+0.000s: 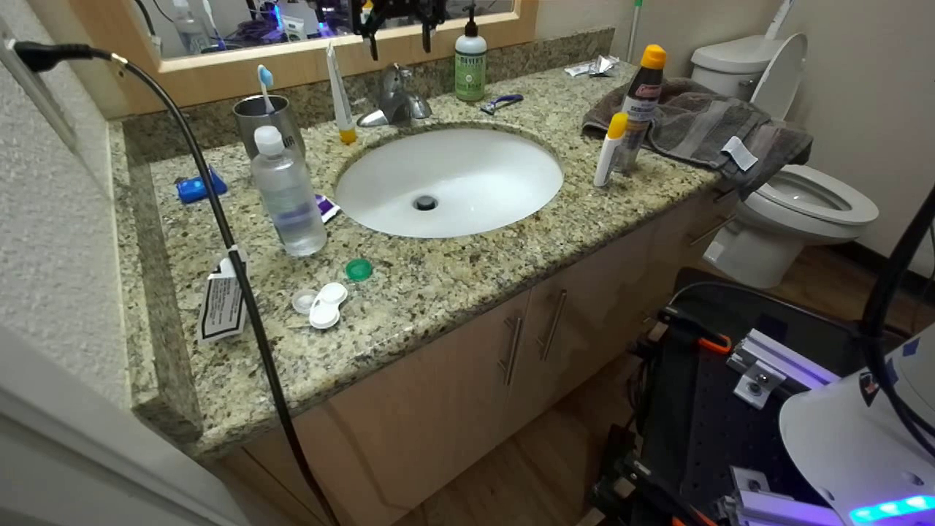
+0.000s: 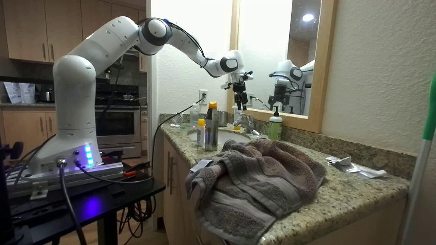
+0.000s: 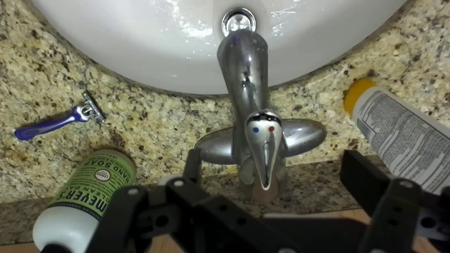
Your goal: Push the faucet handle upwards
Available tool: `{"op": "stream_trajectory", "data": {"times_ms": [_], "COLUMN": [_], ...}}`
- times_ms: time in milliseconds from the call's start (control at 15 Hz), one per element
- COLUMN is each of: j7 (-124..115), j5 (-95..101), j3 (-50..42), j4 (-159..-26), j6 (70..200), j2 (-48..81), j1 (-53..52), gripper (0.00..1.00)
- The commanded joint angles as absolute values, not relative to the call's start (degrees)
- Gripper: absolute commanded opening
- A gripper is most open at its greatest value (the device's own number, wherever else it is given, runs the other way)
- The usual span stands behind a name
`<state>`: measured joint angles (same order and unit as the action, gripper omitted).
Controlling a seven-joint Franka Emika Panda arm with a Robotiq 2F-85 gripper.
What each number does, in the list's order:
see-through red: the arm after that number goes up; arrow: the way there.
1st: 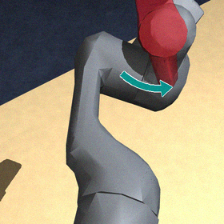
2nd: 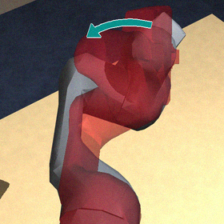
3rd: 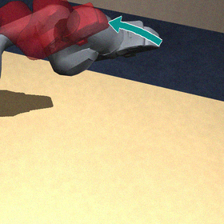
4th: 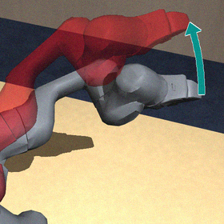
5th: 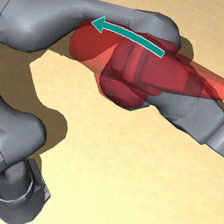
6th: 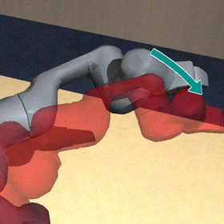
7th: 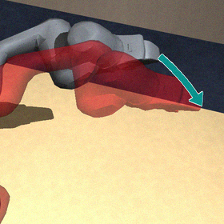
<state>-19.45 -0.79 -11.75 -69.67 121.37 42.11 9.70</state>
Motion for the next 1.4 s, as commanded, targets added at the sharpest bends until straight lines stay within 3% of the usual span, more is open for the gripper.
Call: {"op": "stream_trajectory", "data": {"times_ms": [0, 400, 533, 1067, 1200, 1333], "j7": [-22.72, -23.19, -23.58, -24.34, -23.63, -22.29], "j5": [-0.83, -0.63, -1.17, -2.41, -4.68, -6.91], "j3": [-12.29, -12.41, -12.23, -11.76, -10.43, -9.43], "j4": [-66.16, -66.74, -66.56, -66.0, -65.77, -67.06], "j6": [121.59, 120.5, 120.2, 119.8, 117.93, 116.63], "j2": [46.74, 46.9, 47.18, 47.0, 45.96, 43.48], "j1": [10.28, 10.03, 10.38, 11.05, 11.76, 12.54], "gripper": [1.0, 1.0, 0.73, 0.17, 0.05, 0.07]}}
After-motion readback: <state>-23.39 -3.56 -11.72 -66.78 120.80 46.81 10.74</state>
